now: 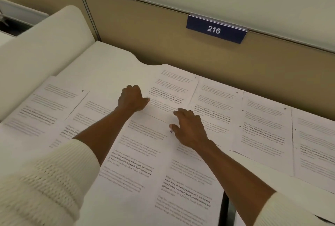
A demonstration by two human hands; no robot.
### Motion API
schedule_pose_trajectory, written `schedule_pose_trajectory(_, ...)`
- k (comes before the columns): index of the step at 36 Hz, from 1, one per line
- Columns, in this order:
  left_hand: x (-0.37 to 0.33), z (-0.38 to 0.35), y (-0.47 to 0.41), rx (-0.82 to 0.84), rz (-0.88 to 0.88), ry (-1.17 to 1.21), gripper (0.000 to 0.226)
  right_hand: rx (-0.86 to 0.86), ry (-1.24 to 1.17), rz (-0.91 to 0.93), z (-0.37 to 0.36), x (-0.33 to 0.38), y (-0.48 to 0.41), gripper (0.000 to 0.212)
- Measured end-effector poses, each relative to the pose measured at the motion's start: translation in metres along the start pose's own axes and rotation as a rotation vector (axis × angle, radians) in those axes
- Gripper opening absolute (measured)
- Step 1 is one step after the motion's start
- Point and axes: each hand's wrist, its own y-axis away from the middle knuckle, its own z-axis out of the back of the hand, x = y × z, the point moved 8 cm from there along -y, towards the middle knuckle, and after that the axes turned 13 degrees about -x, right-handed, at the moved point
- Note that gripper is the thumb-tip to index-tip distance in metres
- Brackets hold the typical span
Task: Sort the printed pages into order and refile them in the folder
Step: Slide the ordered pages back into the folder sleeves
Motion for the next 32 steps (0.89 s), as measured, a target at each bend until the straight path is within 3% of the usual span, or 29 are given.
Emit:
schedule_pose_trajectory(5,-0.002,-0.023,-0.028,0.064,0.038,0.018,0.076,0.029,0.083,0.026,-0.016,0.003,-0.012,0.056)
schedule_pose_trajectory(10,-0.018,-0.033,-0.036,0.083,0.089,0.060,0.070,0.055,0.095,0.026,-0.036,0.000,-0.011,0.061)
schedule_pose_trajectory(16,-0.026,-0.044,-0.039,0.111,0.235,0.092,0.081,0.014,0.061,0.018,-0.038,-0.002,-0.010,0.054)
schedule_pose_trajectory(21,-0.021,-0.049,-0.040,0.150,0.358,0.240,0.057,0.011,0.021,0.003,-0.034,-0.003,-0.010,0.052)
schedule_pose_trajectory(26,-0.011,-0.060,-0.044,0.219,0.492,0.444,0.063,0.030,-0.058,-0.035,-0.033,-0.007,-0.010,0.052)
schedule_pose_trajectory(32,-0.037,-0.030,-0.016,0.391,0.494,0.740,0.042,0.032,-0.129,-0.058,-0.029,-0.009,-0.012,0.052)
